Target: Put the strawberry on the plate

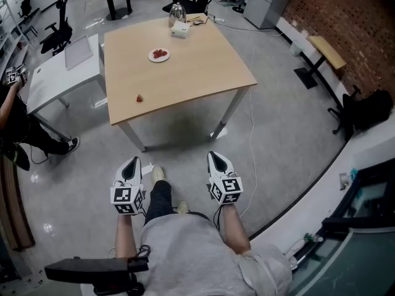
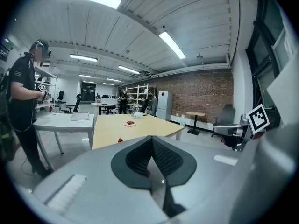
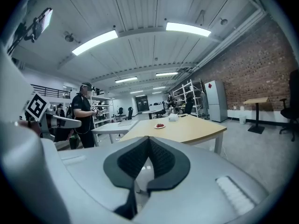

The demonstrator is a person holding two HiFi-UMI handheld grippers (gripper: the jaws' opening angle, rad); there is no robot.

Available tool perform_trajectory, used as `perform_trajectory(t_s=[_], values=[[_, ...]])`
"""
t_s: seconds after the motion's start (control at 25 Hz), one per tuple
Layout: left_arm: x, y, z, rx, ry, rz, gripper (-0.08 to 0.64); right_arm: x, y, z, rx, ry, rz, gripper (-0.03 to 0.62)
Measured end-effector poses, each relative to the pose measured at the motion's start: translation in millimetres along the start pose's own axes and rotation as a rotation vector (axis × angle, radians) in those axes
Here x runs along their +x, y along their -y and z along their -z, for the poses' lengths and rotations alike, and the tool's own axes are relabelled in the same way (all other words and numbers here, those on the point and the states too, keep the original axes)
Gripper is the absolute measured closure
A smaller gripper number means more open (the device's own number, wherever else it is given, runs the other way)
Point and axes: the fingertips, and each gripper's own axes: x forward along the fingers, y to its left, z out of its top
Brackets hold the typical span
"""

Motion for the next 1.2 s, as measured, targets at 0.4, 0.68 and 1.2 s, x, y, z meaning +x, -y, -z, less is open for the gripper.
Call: perform_trajectory(t_s=[0.4,0.68,1.2], values=[[51.2,-31.8,-12.9,0.003,-0.021,0.008,0.541,62.9,9.6,-9.7,-0.003,-0.022,-0.002,0.586],[93.9,-69.4,-19.3,-0.015,-0.051,0.009,0.541,123.7,7.8,-16.7,0.002,-0.051,-0.012,0.586],[169.5,-123.1,-27.4,-0.02,-0.124,0.067,0.541,207.5,10.8,-39.4,0.001,-0.077,0.027,0.586]])
